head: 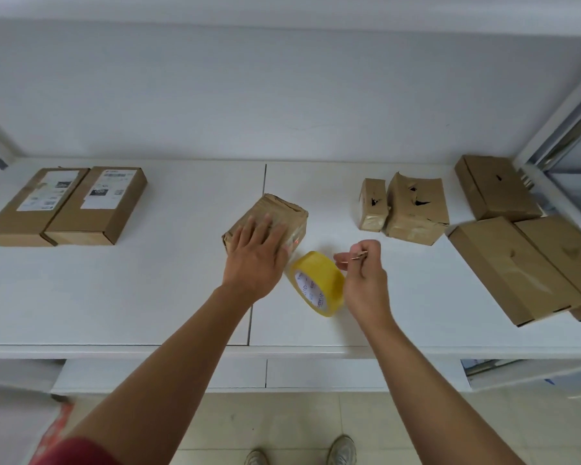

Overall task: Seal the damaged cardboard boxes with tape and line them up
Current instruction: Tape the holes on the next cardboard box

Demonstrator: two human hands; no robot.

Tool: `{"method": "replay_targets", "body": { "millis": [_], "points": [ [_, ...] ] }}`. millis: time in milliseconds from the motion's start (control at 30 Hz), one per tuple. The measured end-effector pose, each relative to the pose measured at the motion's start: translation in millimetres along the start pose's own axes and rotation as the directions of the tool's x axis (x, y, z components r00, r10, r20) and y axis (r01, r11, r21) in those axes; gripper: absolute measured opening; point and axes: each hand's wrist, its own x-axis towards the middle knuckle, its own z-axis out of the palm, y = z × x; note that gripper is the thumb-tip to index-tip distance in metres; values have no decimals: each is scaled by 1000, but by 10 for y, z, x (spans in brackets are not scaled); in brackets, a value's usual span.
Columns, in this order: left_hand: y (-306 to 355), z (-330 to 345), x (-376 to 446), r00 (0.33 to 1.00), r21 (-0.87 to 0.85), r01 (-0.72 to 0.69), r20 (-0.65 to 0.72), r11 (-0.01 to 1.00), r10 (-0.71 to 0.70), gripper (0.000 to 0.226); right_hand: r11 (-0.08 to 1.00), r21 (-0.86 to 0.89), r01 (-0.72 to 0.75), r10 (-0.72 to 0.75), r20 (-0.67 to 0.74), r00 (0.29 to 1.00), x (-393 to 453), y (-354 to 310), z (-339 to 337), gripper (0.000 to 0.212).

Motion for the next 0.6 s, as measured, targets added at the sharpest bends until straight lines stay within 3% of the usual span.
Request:
{"method": "replay_targets", "body": {
  "millis": [67, 200, 267, 333, 467, 533, 600],
  "points": [
    [8, 19, 11, 999, 32, 9, 32, 999, -10, 54, 993, -117, 7, -12, -36, 999, -121, 30, 143, 9],
    [-42, 48, 10, 998, -18, 40, 39, 999, -40, 48, 995, -79, -54, 52, -20, 998, -149, 30, 208, 18],
    [-54, 54, 6, 997, 17, 43, 67, 999, -44, 49, 994, -107, -1, -1, -16, 1000, -52, -47, 67, 22],
    [-54, 39, 25, 994, 1, 67, 82, 998, -67, 52, 963, -260, 68, -56, 53, 997, 117, -147, -176, 33],
    [-17, 46, 84, 988, -19, 119, 103, 993, -116, 52, 626, -763, 160, 51, 245, 968, 315, -165, -681, 47],
    [30, 83, 87, 986, -8, 140, 87, 990, -139, 50, 554, -816, 165, 104, 265, 959, 314, -99, -787, 42],
    [73, 93, 94, 980, -22, 177, 94, 984, -174, 49, 561, -813, 154, 142, 277, 950, 324, -46, -790, 38]
  ]
}}
